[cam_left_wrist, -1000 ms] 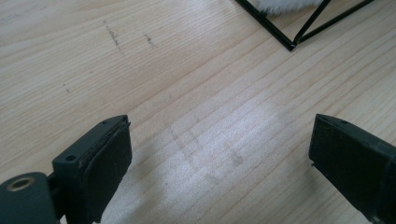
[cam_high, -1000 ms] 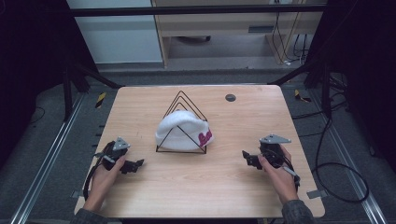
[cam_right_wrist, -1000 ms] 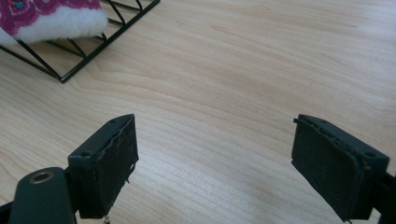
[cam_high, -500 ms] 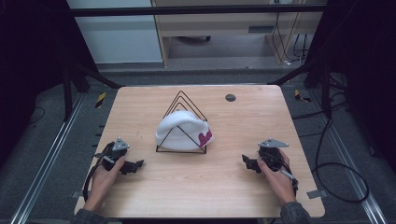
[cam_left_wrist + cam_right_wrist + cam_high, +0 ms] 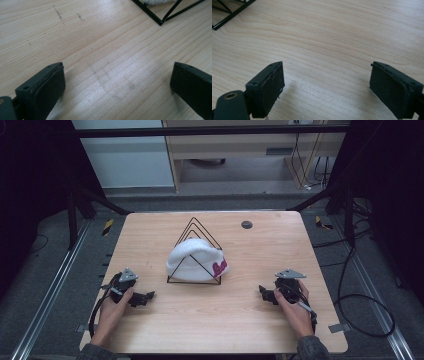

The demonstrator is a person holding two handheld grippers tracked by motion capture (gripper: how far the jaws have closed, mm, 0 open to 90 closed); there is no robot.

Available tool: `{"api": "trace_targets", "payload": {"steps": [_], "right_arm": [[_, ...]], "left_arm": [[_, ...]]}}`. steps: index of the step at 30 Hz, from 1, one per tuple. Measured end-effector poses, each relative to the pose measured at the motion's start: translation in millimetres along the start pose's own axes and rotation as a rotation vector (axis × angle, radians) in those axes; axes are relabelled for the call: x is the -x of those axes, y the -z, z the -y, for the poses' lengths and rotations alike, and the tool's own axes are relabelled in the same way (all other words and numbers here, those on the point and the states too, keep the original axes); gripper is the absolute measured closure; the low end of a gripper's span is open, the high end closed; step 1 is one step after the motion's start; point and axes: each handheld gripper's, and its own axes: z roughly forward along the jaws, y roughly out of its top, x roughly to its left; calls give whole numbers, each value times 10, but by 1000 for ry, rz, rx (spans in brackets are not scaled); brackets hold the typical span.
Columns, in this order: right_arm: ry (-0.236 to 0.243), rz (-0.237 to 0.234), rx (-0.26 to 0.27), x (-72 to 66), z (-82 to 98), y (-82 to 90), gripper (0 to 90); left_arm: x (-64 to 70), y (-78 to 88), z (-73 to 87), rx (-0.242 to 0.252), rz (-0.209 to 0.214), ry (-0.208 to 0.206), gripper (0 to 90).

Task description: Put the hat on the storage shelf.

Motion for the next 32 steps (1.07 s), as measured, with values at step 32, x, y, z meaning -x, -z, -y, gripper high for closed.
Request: {"api": "trace_targets", "payload": {"steps": [32], "right_arm": [[-41, 93, -34, -151, 3, -73, 101]], "left_arm": [[4, 1, 6, 2, -3, -2, 0]]}}
